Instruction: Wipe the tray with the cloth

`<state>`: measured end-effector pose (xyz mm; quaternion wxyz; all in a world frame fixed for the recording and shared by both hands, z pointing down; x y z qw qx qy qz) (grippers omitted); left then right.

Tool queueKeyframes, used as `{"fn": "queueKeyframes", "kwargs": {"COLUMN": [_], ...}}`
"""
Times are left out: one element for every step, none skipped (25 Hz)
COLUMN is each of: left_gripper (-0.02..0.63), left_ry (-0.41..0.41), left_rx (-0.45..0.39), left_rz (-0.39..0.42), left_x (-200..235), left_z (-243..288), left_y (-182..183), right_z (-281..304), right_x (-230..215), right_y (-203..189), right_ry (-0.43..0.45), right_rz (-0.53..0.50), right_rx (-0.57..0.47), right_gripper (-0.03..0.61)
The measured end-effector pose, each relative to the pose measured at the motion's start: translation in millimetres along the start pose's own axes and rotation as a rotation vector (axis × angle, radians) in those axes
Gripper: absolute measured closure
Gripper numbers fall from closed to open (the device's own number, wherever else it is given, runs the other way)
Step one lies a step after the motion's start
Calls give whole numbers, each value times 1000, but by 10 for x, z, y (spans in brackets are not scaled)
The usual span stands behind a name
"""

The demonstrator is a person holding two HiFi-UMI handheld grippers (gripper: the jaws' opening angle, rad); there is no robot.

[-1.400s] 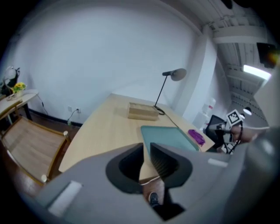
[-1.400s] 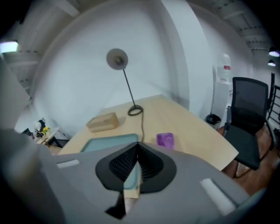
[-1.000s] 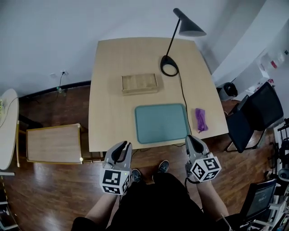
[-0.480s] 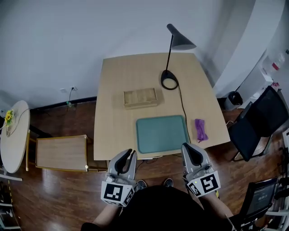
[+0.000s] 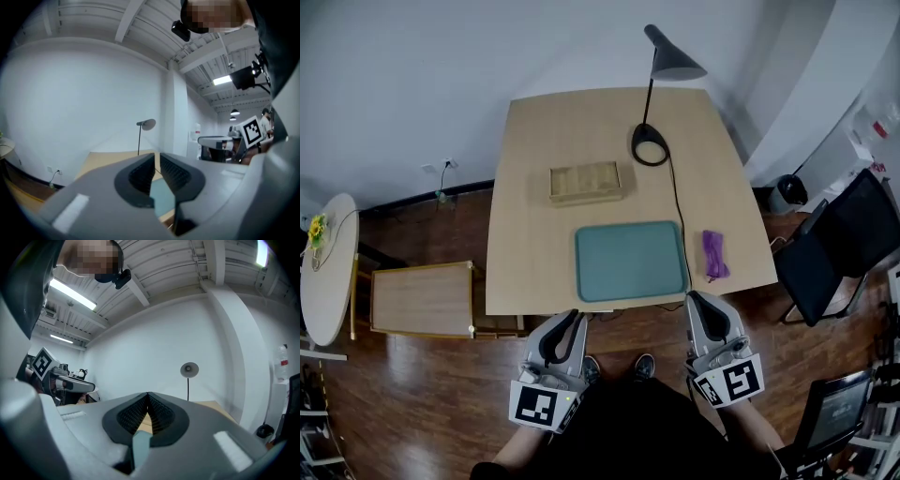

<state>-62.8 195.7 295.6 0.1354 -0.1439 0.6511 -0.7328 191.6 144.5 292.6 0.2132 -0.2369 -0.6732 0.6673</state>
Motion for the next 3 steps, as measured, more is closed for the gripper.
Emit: {"fn": "queueKeyframes", "kwargs": {"left_gripper": [558,558,558], "left_ry": [-6,-12,-17], "left_rx": [3,7,11], "left_rz": [1,4,7], "left_x": [-14,-26,-36], "left_z": [6,14,21], "left_y": [-6,-10,-15], "right_z": [-5,-7,-7], "right_x": [-11,-22,-33], "right_y": [0,0,1], "right_ry": [-2,-3,-5], "right_rz": [1,2,3], "right_rx": [2,4,6], "right_gripper": [574,574,574]}}
Point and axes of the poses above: the fingertips, and each gripper's own axes: z forward along the fingers, x to its left, y out of its top, the point moved 8 cm from there along -z, backward along the fingers, and after that the axes turned 3 degrees about z, right-handed, at the moved point
